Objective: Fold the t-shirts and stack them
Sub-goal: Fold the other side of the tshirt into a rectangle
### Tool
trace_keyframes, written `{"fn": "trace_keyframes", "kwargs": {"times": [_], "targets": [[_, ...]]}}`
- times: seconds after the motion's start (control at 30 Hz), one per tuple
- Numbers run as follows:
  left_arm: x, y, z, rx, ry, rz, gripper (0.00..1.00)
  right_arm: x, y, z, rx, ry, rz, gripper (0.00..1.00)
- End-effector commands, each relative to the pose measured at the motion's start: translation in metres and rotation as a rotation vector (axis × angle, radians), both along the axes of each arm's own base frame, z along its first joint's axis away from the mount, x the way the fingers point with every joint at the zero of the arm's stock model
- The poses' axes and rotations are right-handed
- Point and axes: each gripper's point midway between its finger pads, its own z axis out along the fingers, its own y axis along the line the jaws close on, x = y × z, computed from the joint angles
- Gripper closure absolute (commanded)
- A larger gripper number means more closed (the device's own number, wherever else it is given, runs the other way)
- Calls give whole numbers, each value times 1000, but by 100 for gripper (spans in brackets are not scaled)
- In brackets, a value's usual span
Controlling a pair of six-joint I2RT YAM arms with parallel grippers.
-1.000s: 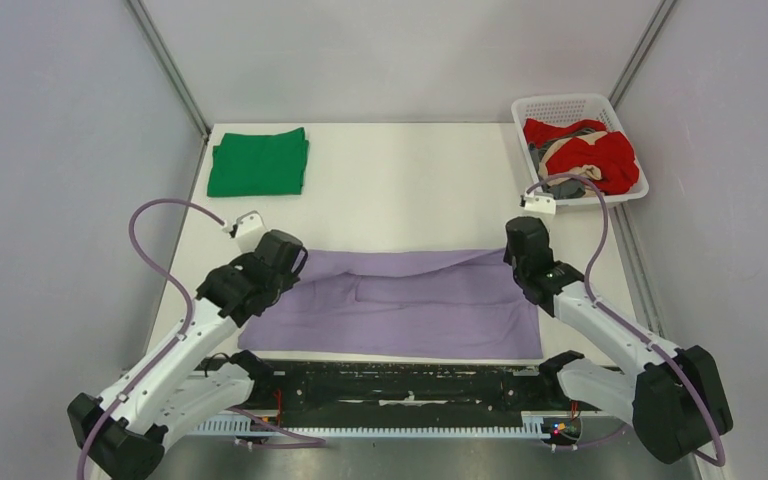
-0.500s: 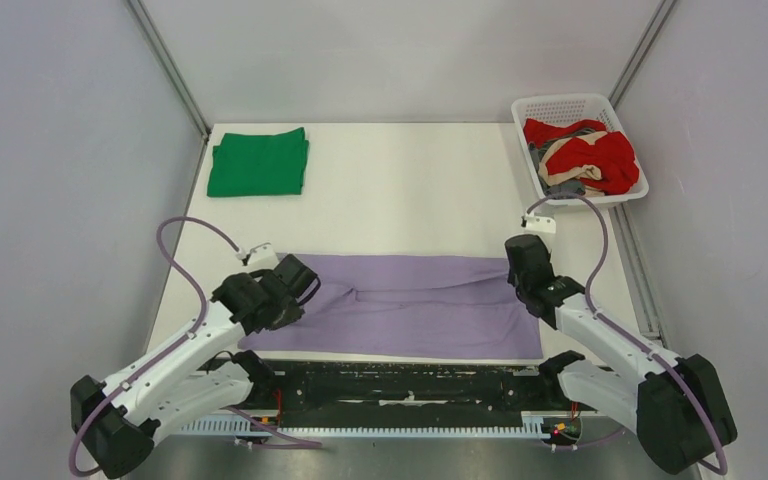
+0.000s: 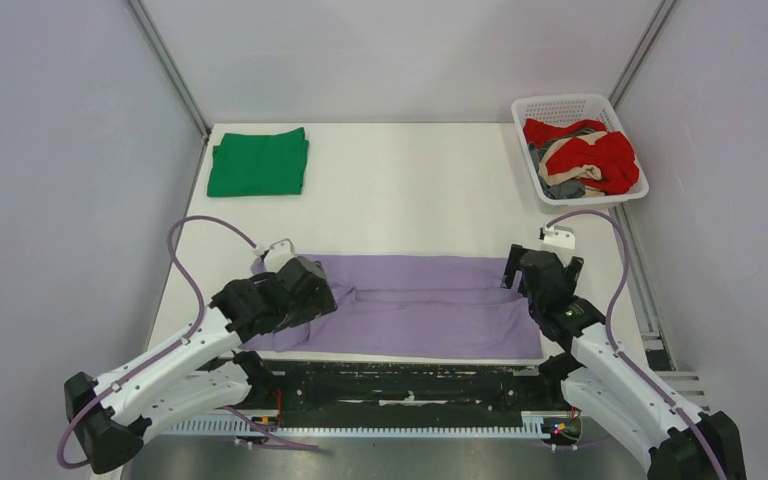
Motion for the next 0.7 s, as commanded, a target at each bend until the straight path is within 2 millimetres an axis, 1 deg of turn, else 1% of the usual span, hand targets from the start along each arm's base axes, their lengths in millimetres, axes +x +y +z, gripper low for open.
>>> {"fn": "trace_keyframes", "kwargs": {"times": [0.0, 0.03, 0.13, 0.2, 0.27, 0.37, 0.43, 0.47, 0.53, 0.6, 0.67], "targets": [[59, -30, 20, -57, -193, -25, 0, 10, 11, 12, 16, -63, 69, 2], [66, -31, 16, -56, -188, -20, 0, 11, 12, 12, 15, -64, 76, 2], [86, -34, -6, -52, -181, -21, 0, 12, 14, 13, 22, -69, 86, 2], [95, -34, -21, -69, -165, -6, 0, 12, 17, 13, 31, -72, 101, 2], [98, -38, -36, -92, -136, -5, 0, 12, 18, 14, 35, -74, 106, 2], [94, -35, -56, -63, -84, 3, 0, 12, 19, 15, 38, -81, 113, 2], [88, -38, -66, -73, -47, -13, 0, 14, 20, 18, 36, -89, 119, 2], [83, -44, -71, -98, -20, -38, 0, 14, 20, 19, 39, -93, 121, 2], [74, -63, -74, -186, 0, -111, 0, 15, 21, 21, 40, -97, 126, 2], [63, -76, -74, -239, 1, -177, 0, 15, 20, 20, 38, -103, 119, 2], [53, -80, -73, -244, -8, -217, 0, 15, 20, 19, 42, -103, 120, 2]]}}
